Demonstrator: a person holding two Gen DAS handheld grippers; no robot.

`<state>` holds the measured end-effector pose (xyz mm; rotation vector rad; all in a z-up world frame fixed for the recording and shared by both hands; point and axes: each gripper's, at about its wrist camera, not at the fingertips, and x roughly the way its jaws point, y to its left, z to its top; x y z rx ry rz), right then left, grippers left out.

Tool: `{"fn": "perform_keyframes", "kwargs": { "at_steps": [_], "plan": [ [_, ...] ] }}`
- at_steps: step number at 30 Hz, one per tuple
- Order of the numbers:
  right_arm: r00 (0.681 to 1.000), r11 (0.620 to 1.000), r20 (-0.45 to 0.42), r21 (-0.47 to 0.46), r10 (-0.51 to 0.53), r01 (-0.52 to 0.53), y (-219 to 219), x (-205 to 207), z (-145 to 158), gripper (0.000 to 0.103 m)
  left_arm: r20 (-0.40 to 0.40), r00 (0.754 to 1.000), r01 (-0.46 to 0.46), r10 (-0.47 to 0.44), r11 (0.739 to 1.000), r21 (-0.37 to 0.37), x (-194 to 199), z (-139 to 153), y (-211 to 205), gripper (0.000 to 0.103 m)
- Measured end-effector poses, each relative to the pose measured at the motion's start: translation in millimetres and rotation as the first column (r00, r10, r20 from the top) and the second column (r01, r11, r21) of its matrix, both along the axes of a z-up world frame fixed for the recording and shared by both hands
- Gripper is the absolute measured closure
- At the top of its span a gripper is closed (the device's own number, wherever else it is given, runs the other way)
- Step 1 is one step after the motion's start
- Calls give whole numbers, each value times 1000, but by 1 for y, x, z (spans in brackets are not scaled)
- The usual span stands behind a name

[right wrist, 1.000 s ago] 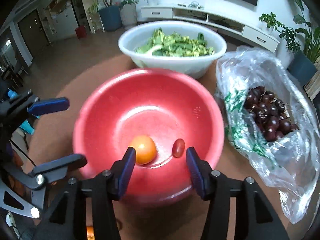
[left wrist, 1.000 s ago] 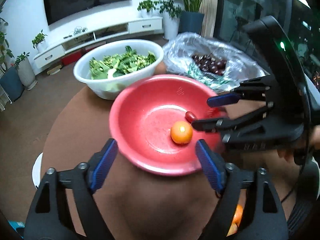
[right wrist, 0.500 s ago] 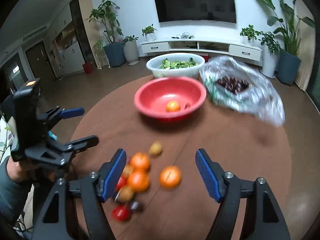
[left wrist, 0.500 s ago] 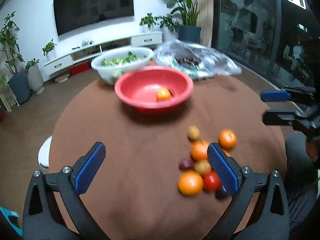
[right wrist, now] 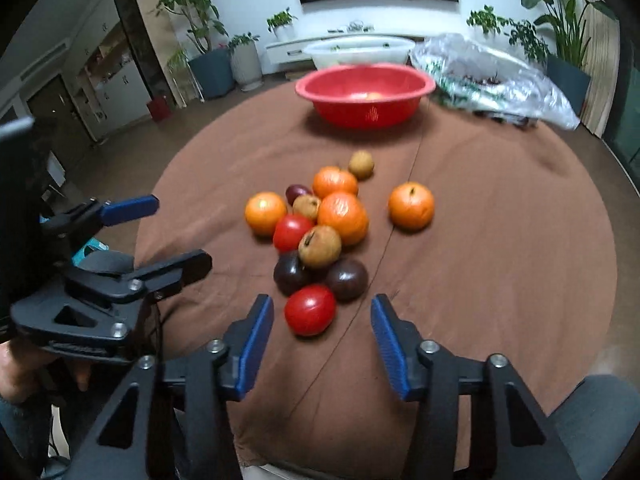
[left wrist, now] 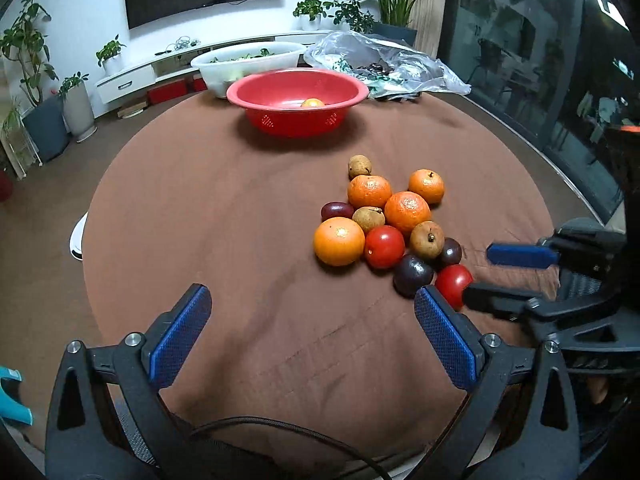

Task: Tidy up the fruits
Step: 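Grasp a red tomato with the right gripper while the left gripper approaches an orange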

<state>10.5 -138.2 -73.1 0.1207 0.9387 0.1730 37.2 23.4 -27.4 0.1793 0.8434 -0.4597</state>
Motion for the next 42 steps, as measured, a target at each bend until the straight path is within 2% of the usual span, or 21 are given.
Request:
{"fn": "perform_keyframes", "kwargs": {
  "at_steps": [9, 16, 27, 34, 37, 40, 42],
  "plan": [
    [997, 999, -77, 28, -13, 15, 6, 8, -15, 63, 6, 1000, -8, 8, 1000, 7, 13, 2, 10, 0],
    [995, 997, -97, 63, -27, 33, 2, 12, -20, 64, 9, 1000, 12, -12, 1000, 23, 23, 5, 10, 0],
    [996, 991, -89, 134, -11, 23, -9, 11, -17, 69, -45, 986, 164, -160, 980, 115, 47, -6, -10, 0],
    [997, 983, -71, 180, -19, 32, -26, 1, -7, 69, -71, 951, 307, -299, 936, 169, 71, -8, -24, 0],
    [997, 980, -70, 194, -30, 43, -34, -2, -7, 69, -91, 919, 395, -385, 900, 185, 83, -9, -30, 1],
    [997, 979, -71, 199, -31, 45, -38, -4, -8, 69, -118, 885, 466, -451, 865, 188, 93, -13, -35, 14],
    [997, 979, -70, 201, -28, 41, -38, -4, -7, 69, -134, 860, 511, -493, 838, 195, 97, -15, -39, 33]
  ]
}}
